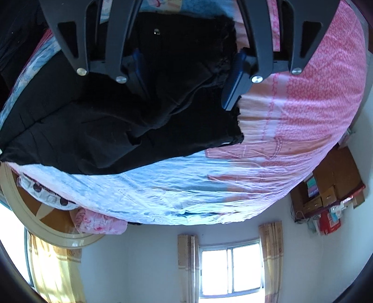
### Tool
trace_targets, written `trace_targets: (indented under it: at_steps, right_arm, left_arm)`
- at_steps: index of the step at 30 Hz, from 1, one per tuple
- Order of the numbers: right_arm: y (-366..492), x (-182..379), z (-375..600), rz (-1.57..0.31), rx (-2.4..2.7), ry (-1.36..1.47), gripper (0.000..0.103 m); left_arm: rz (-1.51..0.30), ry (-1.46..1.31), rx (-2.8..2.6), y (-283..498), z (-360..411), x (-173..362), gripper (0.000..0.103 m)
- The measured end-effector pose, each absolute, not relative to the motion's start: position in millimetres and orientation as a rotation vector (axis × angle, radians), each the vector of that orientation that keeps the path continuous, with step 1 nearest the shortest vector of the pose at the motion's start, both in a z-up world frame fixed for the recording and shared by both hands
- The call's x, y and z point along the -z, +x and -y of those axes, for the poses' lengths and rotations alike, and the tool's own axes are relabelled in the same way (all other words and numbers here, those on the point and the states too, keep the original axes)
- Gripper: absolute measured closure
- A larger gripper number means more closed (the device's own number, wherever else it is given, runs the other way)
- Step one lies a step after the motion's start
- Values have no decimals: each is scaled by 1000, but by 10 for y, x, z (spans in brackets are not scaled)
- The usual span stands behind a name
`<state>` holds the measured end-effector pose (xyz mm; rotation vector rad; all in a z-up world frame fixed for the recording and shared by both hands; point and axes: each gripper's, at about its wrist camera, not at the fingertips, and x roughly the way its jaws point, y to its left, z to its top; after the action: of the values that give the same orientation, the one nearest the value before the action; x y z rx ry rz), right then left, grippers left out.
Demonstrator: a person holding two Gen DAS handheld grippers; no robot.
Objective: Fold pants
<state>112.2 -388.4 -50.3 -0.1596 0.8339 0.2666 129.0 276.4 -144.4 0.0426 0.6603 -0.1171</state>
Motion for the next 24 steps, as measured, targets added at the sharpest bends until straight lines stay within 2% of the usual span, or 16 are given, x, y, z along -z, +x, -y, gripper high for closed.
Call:
trace_targets:
  at_steps: [4, 6, 9, 17, 19, 20, 21, 24]
  right_arm:
    - [1342, 994, 2688, -898, -514, -274, 65]
    - [1397, 1175, 2311, -911, -565, -324, 65]
    - [1383, 1456, 1792, -890, -616, -478, 65]
    - [1463, 1823, 1429, -875, -605, -708, 66]
    - [1469, 1826, 1455, -882, -619, -703, 73]
    - [1477, 1816, 1459, -891, -621, -695, 88]
    - [1480, 1800, 1464, -893, -615, -691, 97]
    - [1449, 1633, 1510, -890, -629, -629, 101]
  left_arm:
    - [-673, 91, 118, 1326, -2716, 1488, 46]
    - [-667, 98, 138, 1319, -2695, 1471, 56]
    - [-648, 130, 146, 1295, -2654, 1435, 61]
    - [-623, 156, 168, 1362, -2738, 1405, 61]
    - [-623, 161, 180, 1399, -2748, 1405, 61]
    - [-620, 168, 189, 1414, -2755, 1395, 61]
    - [-615, 173, 197, 1419, -2760, 1373, 61]
    - [-601, 181, 206, 1410, -2783, 1286, 61]
